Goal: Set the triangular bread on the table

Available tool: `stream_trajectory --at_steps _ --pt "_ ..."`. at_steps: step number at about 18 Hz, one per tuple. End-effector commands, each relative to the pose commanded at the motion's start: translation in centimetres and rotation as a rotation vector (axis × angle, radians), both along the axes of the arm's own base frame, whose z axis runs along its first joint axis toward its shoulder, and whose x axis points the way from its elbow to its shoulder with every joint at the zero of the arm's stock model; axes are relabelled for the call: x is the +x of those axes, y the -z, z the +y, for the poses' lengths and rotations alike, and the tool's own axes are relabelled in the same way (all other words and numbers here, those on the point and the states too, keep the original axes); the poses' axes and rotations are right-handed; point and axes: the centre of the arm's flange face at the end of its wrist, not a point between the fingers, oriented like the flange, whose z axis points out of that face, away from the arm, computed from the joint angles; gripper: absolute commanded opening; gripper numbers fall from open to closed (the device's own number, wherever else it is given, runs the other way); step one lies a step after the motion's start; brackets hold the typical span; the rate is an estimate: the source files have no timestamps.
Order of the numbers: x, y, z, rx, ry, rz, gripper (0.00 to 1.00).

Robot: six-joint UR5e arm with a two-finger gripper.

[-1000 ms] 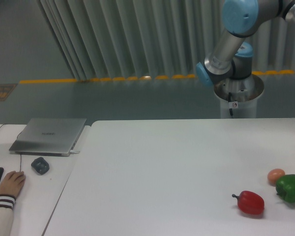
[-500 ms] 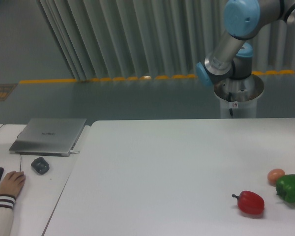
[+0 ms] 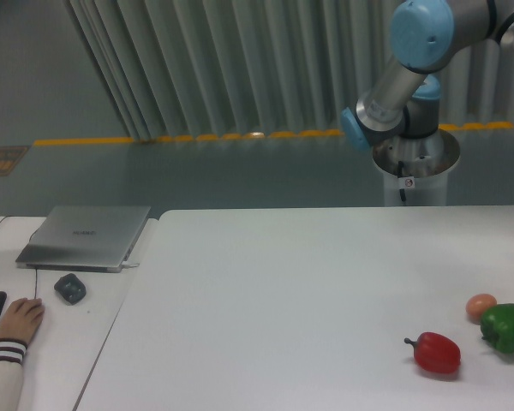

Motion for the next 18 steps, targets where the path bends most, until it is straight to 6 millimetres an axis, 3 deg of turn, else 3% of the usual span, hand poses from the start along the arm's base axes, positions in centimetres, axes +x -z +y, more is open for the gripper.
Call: stream_trajectory --at_steps 8,16,18 --pt "-0.7 1.4 -0.5 -0.007 -0.009 -0.016 1.0" --pt "-1.3 1.1 -1.0 -0.003 -0.018 -0.009 1.0" --pt "-1.3 1.1 -1.0 -0.003 -0.017 -0.009 0.93"
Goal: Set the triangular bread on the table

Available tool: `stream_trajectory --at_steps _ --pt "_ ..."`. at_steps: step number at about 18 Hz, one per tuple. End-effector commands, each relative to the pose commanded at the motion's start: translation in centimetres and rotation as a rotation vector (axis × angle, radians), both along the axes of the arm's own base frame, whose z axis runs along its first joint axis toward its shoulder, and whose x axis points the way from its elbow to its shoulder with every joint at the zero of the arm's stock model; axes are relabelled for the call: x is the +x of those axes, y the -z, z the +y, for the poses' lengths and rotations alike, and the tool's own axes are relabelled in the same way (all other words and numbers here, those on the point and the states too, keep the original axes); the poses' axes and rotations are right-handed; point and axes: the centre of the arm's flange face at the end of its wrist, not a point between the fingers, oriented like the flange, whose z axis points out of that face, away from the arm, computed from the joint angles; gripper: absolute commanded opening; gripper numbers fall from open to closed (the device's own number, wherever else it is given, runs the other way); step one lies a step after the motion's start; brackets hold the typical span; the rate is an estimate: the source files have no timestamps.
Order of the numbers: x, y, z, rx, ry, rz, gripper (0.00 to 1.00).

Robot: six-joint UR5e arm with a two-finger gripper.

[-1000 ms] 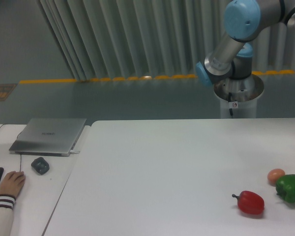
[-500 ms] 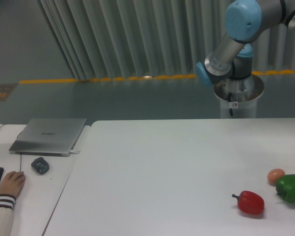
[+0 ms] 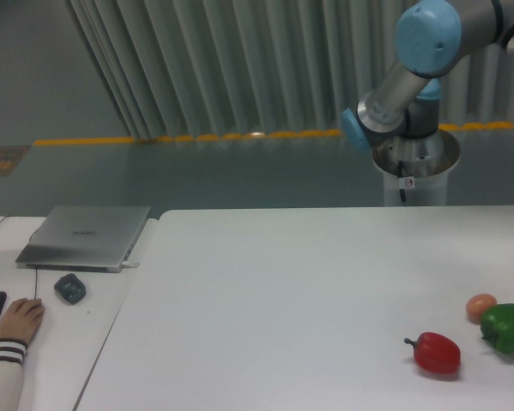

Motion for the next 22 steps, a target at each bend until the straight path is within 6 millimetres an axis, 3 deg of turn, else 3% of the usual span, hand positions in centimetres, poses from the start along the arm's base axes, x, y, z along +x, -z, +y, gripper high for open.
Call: stream_trajectory --at_steps 4,7,8,10,11,17,18,22 --pt "0.0 0.1 0.0 0.0 -0.003 -0.003 0.72" --pt "0.1 -0.1 0.0 0.0 -0.001 -0.001 0.66" --pt "0.1 -0.1 0.0 0.0 -0.003 -0.001 0.57" --pt "0.2 -0.3 0.0 0.002 -0.001 0.0 0.53" --pt "0.2 -0.3 -0.1 0.003 -0.004 0.0 0.45" --pt "0.4 -1.0 -0.1 0.006 -0.002 0.003 0.2" --pt "0.4 -1.2 -0.1 0.009 -0.003 0.006 0.11" --pt "0.6 -1.7 -0.2 0.016 -0.015 0.009 0.0"
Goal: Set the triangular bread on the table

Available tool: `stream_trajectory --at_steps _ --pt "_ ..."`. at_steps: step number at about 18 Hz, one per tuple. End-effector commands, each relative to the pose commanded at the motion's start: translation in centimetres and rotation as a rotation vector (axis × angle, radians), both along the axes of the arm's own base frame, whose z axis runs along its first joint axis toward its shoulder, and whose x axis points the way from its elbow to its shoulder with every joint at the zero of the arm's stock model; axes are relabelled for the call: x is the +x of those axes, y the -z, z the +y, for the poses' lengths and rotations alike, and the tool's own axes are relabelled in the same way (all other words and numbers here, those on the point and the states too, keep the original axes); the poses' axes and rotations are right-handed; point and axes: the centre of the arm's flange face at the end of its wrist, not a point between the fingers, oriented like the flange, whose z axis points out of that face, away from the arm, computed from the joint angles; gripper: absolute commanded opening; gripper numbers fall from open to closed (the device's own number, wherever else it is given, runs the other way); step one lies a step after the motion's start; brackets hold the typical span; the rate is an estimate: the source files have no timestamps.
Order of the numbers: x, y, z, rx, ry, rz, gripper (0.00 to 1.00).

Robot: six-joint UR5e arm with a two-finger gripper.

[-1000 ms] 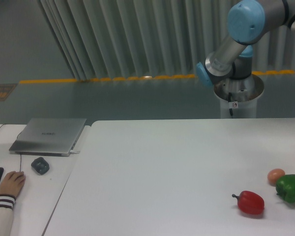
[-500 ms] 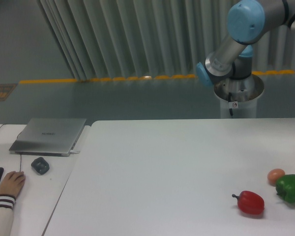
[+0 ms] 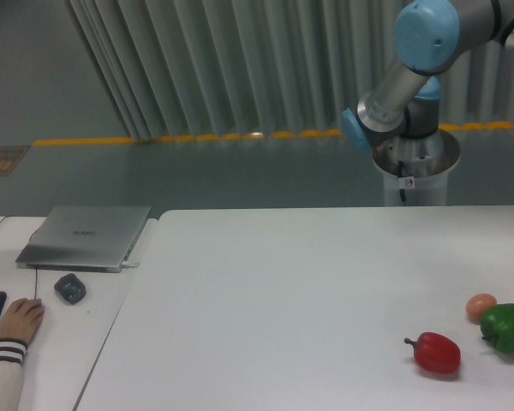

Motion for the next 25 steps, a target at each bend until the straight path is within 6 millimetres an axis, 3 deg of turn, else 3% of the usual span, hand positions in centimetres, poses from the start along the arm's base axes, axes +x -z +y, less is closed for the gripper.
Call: stream_trajectory --at_steps 3,11,16,20,23,25 --pt "0.0 -0.3 -0.1 0.009 -0.02 0.004 0.0" --pt "0.6 -4.8 -2.6 0.0 -0.04 -0.029 0.0" --pt "1.8 -7.3 -3.3 0.124 -0.095 -0.13 0.0" --pt "3.9 -10.0 -3.3 0.243 -0.179 -0.207 0.0" --pt "6.2 -11.4 -3.3 0.236 -0.228 -0.278 0.0" --pt "8.2 -11.4 -3.0 0.214 -0.239 -0.336 0.0"
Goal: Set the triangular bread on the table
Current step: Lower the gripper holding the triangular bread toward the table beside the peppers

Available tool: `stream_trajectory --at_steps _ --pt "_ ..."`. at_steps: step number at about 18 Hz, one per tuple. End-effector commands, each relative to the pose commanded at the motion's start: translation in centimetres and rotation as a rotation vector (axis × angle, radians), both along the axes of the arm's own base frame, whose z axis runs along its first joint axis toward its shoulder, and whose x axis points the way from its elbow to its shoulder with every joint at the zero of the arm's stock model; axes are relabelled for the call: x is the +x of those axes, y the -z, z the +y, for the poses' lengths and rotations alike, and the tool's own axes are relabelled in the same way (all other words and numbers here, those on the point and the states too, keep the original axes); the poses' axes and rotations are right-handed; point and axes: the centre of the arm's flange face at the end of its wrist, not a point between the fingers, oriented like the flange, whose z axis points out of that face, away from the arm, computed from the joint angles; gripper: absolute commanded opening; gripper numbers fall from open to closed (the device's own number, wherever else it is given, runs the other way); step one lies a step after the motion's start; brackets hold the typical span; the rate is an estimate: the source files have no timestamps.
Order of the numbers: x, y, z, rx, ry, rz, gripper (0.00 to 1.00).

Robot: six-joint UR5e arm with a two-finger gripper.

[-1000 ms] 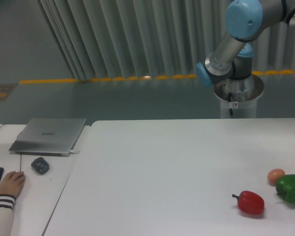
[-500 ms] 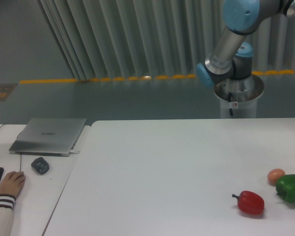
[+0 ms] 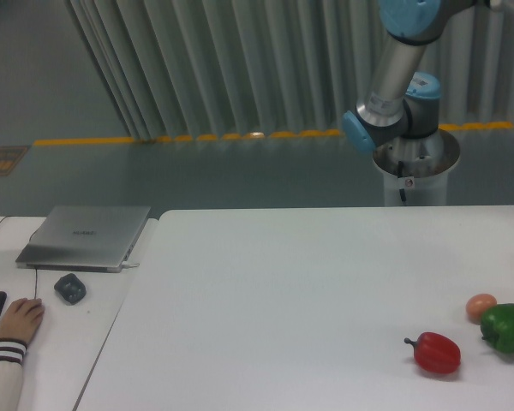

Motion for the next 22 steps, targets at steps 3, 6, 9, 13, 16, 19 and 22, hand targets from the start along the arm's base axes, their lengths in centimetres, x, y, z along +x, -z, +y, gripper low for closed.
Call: stream_trajectory --at_steps 3,6,9,13,16,19,22 --pt "2.5 1.5 1.1 -0.03 0.026 -0.074 0.0" --pt "5.1 3.3 2.4 -0.068 0.006 -0.158 0.0" --pt "7.1 2.7 3.8 -0.083 0.001 -0.185 0.0" --pt "9.1 -0.3 3.7 -0.003 -0.008 -0.195 0.0" --pt "10.8 -0.3 4.7 -0.004 -0.004 -0.202 0.0" --pt "11.7 2.0 4.6 -0.033 0.0 -0.244 0.0" --pt "12.7 4.1 4.8 -0.057 0.012 -0.281 0.0"
